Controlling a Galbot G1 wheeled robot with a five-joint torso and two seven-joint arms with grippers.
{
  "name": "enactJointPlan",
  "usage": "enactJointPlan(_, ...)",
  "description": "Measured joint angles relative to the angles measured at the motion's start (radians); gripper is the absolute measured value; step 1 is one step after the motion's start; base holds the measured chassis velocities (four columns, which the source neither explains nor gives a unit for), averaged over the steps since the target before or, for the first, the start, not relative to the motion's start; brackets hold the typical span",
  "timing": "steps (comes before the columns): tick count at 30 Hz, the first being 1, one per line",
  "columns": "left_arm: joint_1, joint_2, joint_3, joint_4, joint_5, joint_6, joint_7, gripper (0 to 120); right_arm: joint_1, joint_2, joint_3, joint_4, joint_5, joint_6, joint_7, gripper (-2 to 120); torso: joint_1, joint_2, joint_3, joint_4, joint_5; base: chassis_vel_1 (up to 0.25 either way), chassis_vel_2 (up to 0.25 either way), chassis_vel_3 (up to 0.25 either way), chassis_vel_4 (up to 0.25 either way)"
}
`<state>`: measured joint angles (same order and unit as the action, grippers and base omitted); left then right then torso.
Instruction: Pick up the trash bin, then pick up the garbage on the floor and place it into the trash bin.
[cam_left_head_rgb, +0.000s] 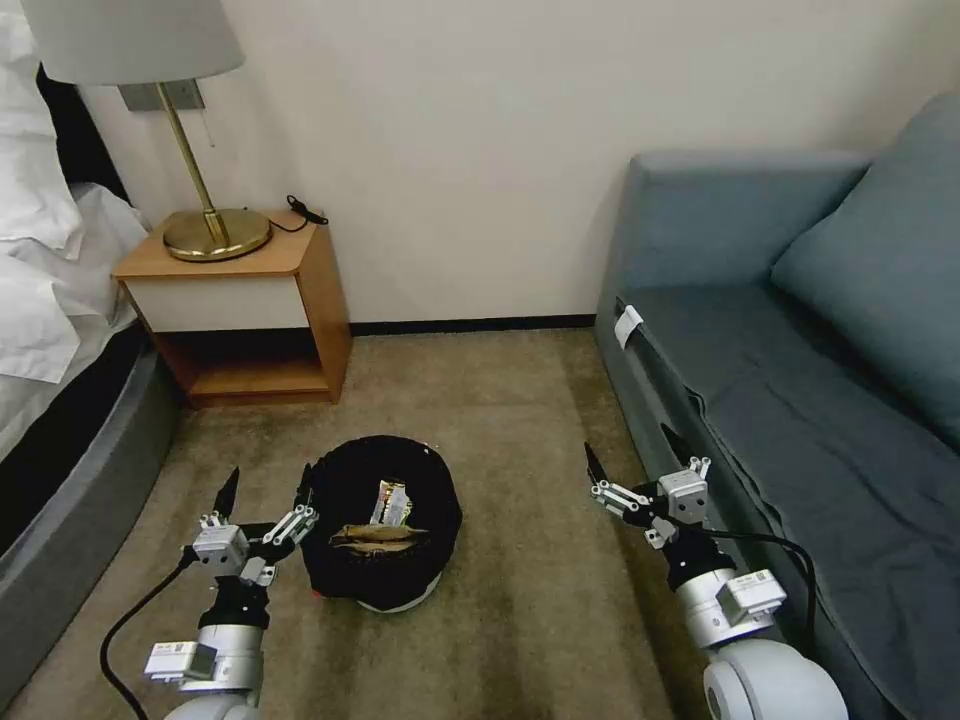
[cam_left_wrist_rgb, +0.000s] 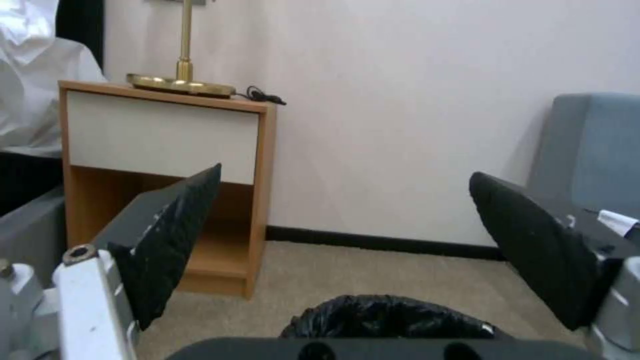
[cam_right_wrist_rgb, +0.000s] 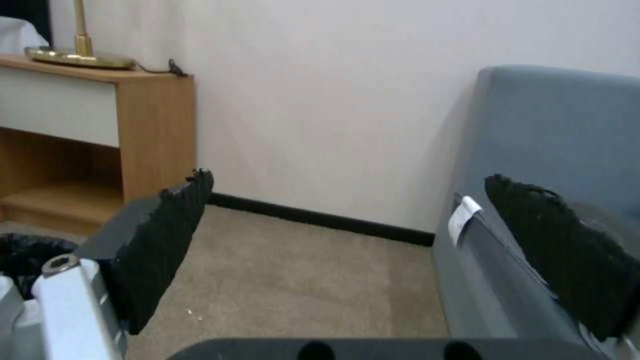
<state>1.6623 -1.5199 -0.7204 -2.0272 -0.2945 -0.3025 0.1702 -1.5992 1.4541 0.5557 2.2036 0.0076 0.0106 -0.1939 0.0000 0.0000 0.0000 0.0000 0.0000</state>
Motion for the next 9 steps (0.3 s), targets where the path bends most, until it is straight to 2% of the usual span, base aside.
enactJointPlan(9, 0.0, 0.0, 0.0, 0.0, 0.0, 0.0, 0.0, 100, 0.0, 0.0, 0.0, 0.0, 0.0, -0.001, 0.0, 100, 0.0, 0.0, 0.0, 0.0, 0.0, 0.0, 0.0, 0.0, 0.0)
